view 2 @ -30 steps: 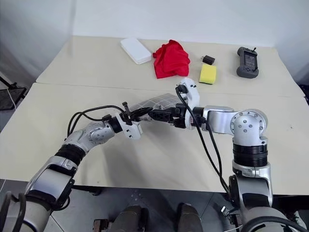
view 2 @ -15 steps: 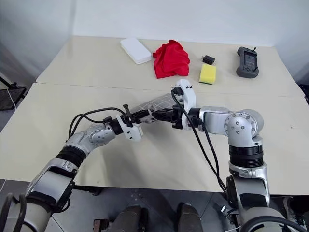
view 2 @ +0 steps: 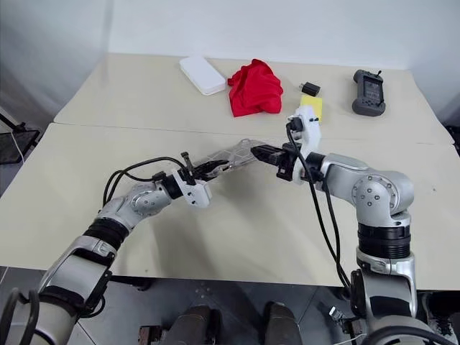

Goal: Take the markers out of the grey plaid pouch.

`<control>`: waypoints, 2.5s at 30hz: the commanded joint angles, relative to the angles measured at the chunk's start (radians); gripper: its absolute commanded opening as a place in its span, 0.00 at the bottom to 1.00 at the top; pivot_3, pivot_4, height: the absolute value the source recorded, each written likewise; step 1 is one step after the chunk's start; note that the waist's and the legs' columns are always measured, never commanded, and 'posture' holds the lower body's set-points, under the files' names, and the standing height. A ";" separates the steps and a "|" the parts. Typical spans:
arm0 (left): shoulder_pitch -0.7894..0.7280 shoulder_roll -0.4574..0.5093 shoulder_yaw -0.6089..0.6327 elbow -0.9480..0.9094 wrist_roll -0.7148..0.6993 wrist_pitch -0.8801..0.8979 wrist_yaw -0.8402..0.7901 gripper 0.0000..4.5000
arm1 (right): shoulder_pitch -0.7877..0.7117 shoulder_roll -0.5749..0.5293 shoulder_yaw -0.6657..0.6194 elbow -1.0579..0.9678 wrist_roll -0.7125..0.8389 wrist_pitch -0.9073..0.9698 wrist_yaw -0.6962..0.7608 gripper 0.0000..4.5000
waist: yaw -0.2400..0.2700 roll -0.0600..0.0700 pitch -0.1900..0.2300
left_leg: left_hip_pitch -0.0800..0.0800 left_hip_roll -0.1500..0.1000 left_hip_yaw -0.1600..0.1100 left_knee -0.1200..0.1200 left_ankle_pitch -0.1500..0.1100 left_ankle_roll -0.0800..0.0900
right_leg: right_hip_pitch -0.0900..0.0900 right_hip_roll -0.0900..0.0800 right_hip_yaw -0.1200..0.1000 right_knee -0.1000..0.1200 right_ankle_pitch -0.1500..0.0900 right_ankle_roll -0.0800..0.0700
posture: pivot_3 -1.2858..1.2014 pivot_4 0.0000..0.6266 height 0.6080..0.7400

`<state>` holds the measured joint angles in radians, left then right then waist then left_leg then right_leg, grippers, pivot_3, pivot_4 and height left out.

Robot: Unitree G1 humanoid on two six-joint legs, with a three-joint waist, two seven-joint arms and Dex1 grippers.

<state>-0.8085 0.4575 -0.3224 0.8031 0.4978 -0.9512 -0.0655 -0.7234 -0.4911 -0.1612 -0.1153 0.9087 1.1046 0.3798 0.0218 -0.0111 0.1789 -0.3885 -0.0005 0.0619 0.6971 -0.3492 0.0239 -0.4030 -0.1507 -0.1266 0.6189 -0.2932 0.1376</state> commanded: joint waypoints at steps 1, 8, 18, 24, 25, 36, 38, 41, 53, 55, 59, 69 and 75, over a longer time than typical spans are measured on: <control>0.044 -0.032 0.037 -0.035 -0.268 0.022 -0.207 0.00 | 0.015 -0.054 -0.085 0.008 -0.046 -0.078 0.010 0.01 | -0.001 0.000 0.000 | 0.000 0.000 0.000 0.000 0.000 0.000 | 0.000 0.000 0.000 0.000 0.000 0.000 | 0.52 0.24 1.00; 0.208 -0.031 0.157 -0.377 -0.900 0.577 -0.788 0.00 | 0.097 -0.155 -0.159 0.089 -0.156 -0.213 0.046 0.01 | -0.012 0.000 0.000 | 0.000 0.001 0.000 0.001 0.000 0.000 | 0.000 0.001 0.000 0.000 0.000 0.000 | 0.52 0.24 1.00; 0.274 0.051 0.224 -0.552 -1.000 0.879 -1.010 0.00 | 0.175 -0.201 -0.186 0.155 -0.238 -0.355 0.125 0.01 | -0.024 0.001 0.000 | 0.001 0.001 0.001 0.001 0.000 -0.001 | 0.000 0.001 0.001 0.000 0.000 0.000 | 0.52 0.24 1.00; 0.221 -0.024 0.272 -0.486 -0.956 0.880 -0.937 0.00 | 0.230 -0.229 -0.234 -0.030 0.005 -0.174 0.272 0.29 | -0.015 0.002 0.001 | 0.001 0.002 0.000 0.001 0.000 0.000 | 0.001 0.001 0.002 0.000 0.000 0.000 | 0.52 0.24 1.00; 0.207 -0.042 0.282 -0.464 -0.940 0.863 -0.912 0.00 | 0.254 -0.248 -0.243 -0.038 0.003 -0.188 0.309 0.37 | -0.012 0.002 0.001 | 0.001 0.002 0.000 0.001 0.000 0.000 | 0.001 0.001 0.002 0.000 0.000 0.000 | 0.52 0.24 1.00; 0.119 -0.142 0.292 -0.254 -0.714 0.447 -0.819 0.00 | 0.311 -0.460 -0.275 -0.046 -0.029 -0.311 0.563 0.71 | -0.002 0.002 0.001 | 0.003 -0.001 0.001 0.002 0.000 0.003 | 0.007 0.001 0.002 -0.009 0.004 0.005 | 0.52 0.24 1.00; 0.103 -0.156 0.283 -0.230 -0.689 0.398 -0.819 0.00 | 0.250 -0.457 -0.242 -0.092 -0.013 -0.300 0.558 0.63 | -0.002 0.004 0.001 | 0.003 0.001 0.000 0.002 0.001 0.003 | 0.007 0.001 0.002 -0.010 0.006 0.003 | 0.52 0.24 1.00; 0.111 -0.177 0.261 -0.208 -0.678 0.361 -0.846 0.00 | 0.210 -0.442 -0.171 -0.149 -0.042 -0.305 0.543 0.45 | 0.003 0.004 0.001 | 0.003 0.001 -0.001 0.002 0.001 0.003 | 0.008 0.001 0.000 -0.010 0.006 0.003 | 0.52 0.24 1.00; 0.151 -0.276 0.200 -0.233 -0.658 0.340 -0.843 0.00 | 0.095 -0.378 0.072 -0.170 -0.187 -0.261 0.427 0.01 | 0.004 0.004 0.001 | 0.000 -0.001 -0.002 0.002 0.001 0.004 | 0.008 0.000 -0.001 -0.013 0.008 0.006 | 0.52 0.24 1.00; 0.156 -0.277 0.202 -0.238 -0.660 0.352 -0.837 0.00 | 0.116 -0.375 0.071 -0.168 -0.196 -0.268 0.434 0.01 | 0.005 0.004 0.001 | 0.000 -0.001 -0.002 0.002 0.001 0.004 | 0.008 0.000 -0.001 -0.013 0.008 0.006 | 0.52 0.24 1.00; 0.163 -0.272 0.201 -0.242 -0.663 0.356 -0.839 0.00 | 0.151 -0.372 0.087 -0.151 -0.239 -0.285 0.442 0.01 | 0.004 0.004 0.001 | 0.000 -0.001 -0.002 0.002 0.001 0.004 | 0.008 0.000 -0.001 -0.013 0.008 0.006 | 0.52 0.24 1.00; 0.157 -0.271 0.212 -0.235 -0.671 0.382 -0.831 0.00 | 0.231 -0.420 0.147 -0.116 -0.415 -0.509 0.582 0.01 | 0.003 0.004 0.001 | 0.000 -0.001 -0.002 0.002 0.001 0.004 | 0.008 0.001 -0.001 -0.013 0.008 0.006 | 0.52 0.24 1.00; 0.165 -0.276 0.204 -0.245 -0.682 0.390 -0.855 0.00 | 0.179 -0.467 0.271 -0.135 -0.512 -0.456 0.628 0.01 | 0.003 0.004 0.001 | 0.001 -0.001 -0.002 0.003 0.001 0.004 | 0.009 0.000 -0.001 -0.013 0.008 0.006 | 0.52 0.24 1.00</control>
<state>-0.6488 0.1888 -0.1242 0.5979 -0.1606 -0.5576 -0.9170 -0.5218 -0.9374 0.0912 -0.2112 0.4187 0.6447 0.9871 0.0247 -0.0074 0.1801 -0.3879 -0.0013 0.0602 0.6996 -0.3480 0.0280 -0.3944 -0.1502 -0.1275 0.6058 -0.2854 0.1431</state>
